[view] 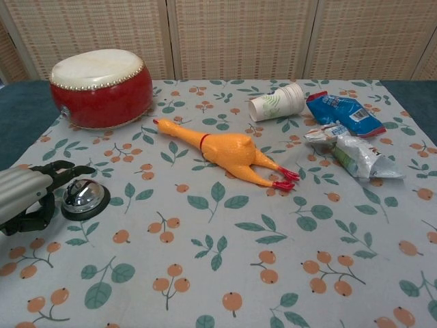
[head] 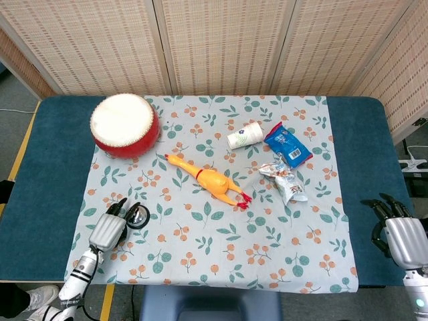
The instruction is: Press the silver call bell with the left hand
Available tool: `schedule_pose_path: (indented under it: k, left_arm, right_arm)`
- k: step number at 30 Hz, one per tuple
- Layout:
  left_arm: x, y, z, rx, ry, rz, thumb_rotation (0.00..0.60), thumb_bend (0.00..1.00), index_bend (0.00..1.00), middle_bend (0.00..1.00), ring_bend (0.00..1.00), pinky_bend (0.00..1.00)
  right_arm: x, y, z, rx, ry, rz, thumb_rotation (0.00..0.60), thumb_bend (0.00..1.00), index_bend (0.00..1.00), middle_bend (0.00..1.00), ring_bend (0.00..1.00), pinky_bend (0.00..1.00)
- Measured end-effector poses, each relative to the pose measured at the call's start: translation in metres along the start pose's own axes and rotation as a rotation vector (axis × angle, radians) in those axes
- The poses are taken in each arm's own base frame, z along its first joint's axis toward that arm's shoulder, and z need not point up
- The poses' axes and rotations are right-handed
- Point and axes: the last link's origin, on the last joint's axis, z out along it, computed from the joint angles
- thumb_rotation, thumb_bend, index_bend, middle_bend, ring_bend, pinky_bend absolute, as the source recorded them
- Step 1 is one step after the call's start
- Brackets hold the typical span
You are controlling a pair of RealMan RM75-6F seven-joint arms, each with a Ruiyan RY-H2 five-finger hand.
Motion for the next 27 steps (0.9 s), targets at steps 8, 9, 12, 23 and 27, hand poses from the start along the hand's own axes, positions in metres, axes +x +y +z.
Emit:
schedule_pose_path:
  k: [8, 9, 12, 23, 27]
  left_arm:
    - [-0.022, -0.006, -0.005, 0.019, -0.053, 0.002, 0.6, 1.0, 0.0, 0.0, 0.0, 0.17]
    - [-0.024, -0.007, -0.005, 0.021, -0.058, 0.001, 0.6, 1.0, 0.0, 0.0, 0.0, 0.17]
    - [-0.031, -0.008, -0.008, 0.027, -0.071, 0.005, 0.6, 1.0, 0.0, 0.0, 0.0, 0.17]
    - [-0.01, -0.003, -0.006, -0.01, 0.025, 0.028, 0.6, 1.0, 0.0, 0.0, 0.0, 0.15]
    - [0.007, -0.007, -0.012, -0.016, 0.037, 0.065, 0.6, 1.0, 0.0, 0.0, 0.0, 0.15]
  right_arm:
    - [-0.001, 0.0, 0.001, 0.0, -0.02, 0.01, 0.6, 0.91, 0.24, 0.26, 0.1, 0.2]
    - [-0.001, 0.0, 0.0, 0.002, -0.02, 0.011, 0.6, 0.91, 0.24, 0.26, 0.1, 0.2]
    - [0.0, 0.0, 0.0, 0.004, -0.019, 0.016, 0.6, 0.91, 0.24, 0.26, 0.1, 0.2]
    - [-0.001, 0.0, 0.002, -0.001, -0.033, 0.02, 0.6, 0.91, 0.24, 0.26, 0.1, 0.2]
    - [-0.003, 0.001, 0.003, -0.005, -0.048, 0.016, 0.6, 0.91, 0.24, 0.26, 0.1, 0.2]
